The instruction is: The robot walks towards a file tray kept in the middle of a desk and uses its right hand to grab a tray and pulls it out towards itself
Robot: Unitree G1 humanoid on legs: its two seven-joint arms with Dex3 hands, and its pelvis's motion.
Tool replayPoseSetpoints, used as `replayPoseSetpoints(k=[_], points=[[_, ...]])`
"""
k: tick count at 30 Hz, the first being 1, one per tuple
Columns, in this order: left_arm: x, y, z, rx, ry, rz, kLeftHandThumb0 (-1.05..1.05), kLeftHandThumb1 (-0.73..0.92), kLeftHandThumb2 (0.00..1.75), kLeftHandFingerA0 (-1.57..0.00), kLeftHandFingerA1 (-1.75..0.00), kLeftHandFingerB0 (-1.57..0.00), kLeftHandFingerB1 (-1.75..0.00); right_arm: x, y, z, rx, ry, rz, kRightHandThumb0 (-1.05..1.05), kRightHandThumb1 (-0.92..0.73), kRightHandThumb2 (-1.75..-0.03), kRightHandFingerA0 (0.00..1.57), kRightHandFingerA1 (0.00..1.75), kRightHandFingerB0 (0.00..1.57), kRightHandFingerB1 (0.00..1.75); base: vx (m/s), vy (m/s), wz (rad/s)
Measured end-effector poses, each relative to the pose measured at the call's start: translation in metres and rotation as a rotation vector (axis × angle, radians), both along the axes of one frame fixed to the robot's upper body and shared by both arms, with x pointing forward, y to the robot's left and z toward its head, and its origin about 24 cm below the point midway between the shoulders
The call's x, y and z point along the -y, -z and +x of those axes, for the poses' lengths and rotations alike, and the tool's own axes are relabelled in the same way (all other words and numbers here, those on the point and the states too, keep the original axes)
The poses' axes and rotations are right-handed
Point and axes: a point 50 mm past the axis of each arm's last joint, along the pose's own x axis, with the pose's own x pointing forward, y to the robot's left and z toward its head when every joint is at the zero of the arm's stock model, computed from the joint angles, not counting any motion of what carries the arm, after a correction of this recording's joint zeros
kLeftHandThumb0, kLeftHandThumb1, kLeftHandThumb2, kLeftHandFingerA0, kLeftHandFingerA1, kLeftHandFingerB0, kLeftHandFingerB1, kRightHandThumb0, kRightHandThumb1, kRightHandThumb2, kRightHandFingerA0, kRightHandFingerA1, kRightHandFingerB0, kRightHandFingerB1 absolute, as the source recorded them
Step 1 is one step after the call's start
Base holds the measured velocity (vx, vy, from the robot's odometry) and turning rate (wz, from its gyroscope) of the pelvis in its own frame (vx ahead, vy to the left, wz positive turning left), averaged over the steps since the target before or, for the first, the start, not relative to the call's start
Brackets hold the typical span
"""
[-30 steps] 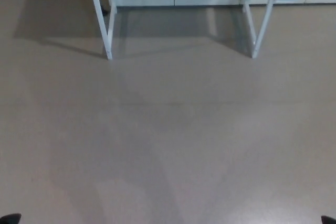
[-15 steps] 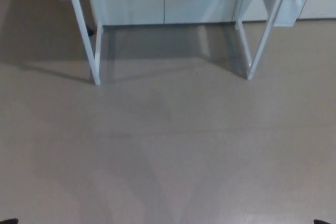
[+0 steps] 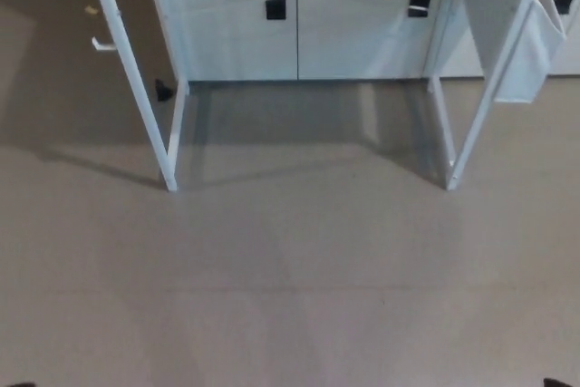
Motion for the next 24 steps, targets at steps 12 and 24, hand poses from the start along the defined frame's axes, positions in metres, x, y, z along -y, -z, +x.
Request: replayPoseSetpoints(k=[12,24], points=[[-0.001,-0.002,-0.005,-0.016,0.015,0.037,-0.50,0.70,0.61,-0.33,-0.39,-0.31,-0.37,-0.007,0.004,-0.009,-0.019,0.001,0.022,-0.52,-0.76,-0.62,0.31,0.37,0.23,0.34,0.28,0.065,-0.08],[-0.010,0.004,-0.025,-0.095,0.004,0.063,-0.49,0.69,0.60,-0.31,-0.38,-0.31,-0.36,-0.011,0.012,-0.033,-0.082,0.001,0.032,-0.48,-0.76,-0.62,0.31,0.37,0.24,0.34,0.27,-0.098,0.14]])
